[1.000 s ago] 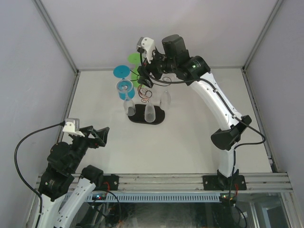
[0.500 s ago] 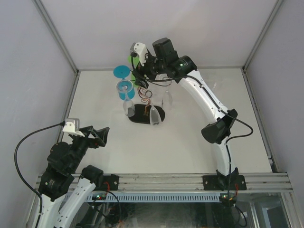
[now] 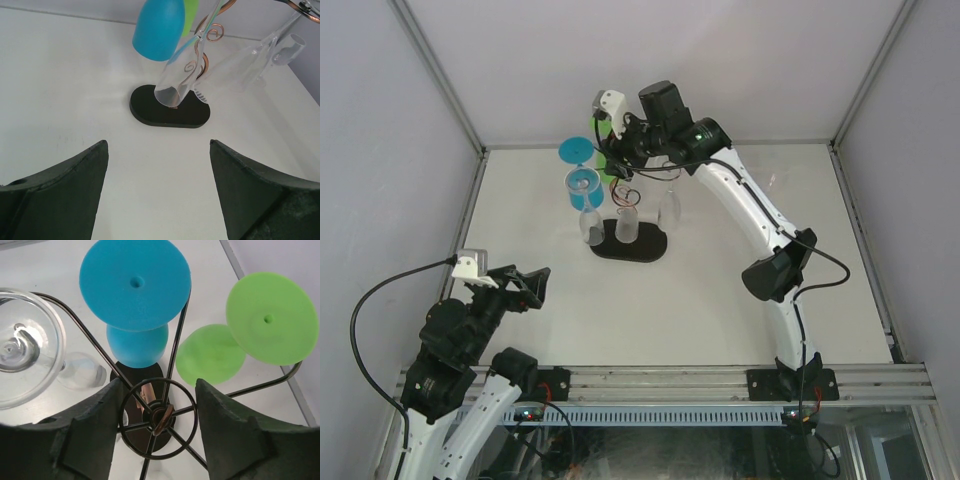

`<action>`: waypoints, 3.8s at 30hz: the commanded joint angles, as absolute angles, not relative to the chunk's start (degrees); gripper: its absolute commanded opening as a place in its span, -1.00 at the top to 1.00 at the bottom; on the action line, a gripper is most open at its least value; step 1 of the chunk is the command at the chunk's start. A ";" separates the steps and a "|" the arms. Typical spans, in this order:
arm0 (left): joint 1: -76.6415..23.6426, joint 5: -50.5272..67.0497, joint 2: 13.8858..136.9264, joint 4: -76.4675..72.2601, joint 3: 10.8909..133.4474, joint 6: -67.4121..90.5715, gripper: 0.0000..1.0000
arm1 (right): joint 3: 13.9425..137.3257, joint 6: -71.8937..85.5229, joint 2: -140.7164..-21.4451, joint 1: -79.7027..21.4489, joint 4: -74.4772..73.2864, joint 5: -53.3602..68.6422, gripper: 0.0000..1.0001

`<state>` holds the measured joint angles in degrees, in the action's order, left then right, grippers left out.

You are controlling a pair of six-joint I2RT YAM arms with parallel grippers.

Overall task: Place the wine glass upside down on the wine glass rack
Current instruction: Adjust the wine rack at the center of the board.

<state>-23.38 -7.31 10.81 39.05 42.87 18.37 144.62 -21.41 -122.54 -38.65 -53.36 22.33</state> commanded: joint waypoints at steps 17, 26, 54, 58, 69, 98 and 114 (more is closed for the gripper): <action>-23.01 -6.81 10.63 36.91 41.74 17.58 -0.72 | 145.43 -14.95 -119.72 -40.71 -53.40 10.33 0.33; -23.02 -6.78 10.70 36.94 41.75 17.53 -0.71 | 144.76 -9.60 -117.78 -42.50 -53.26 -0.32 0.40; -23.00 -6.42 11.25 36.83 41.74 17.57 -0.71 | 146.71 -0.82 -120.12 -45.26 -54.40 -17.73 0.44; -23.03 -6.36 11.28 36.83 41.68 17.54 -0.71 | 146.51 -1.98 -120.63 -45.59 -52.68 -14.68 0.40; -23.00 -6.39 11.12 36.94 41.83 17.49 -0.71 | 146.51 -2.11 -122.75 -45.62 -49.88 -12.06 0.26; -23.03 -6.67 10.72 37.01 41.84 17.50 -0.71 | 143.96 -2.38 -117.91 -45.18 -41.78 -3.37 -0.32; -23.03 -6.59 10.77 37.05 41.77 17.60 -0.71 | 137.33 -2.75 -109.38 -45.02 -38.93 4.78 -0.38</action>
<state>-23.38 -7.22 10.81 38.72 42.87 18.39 138.65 -3.49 -113.93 -45.15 -42.52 2.02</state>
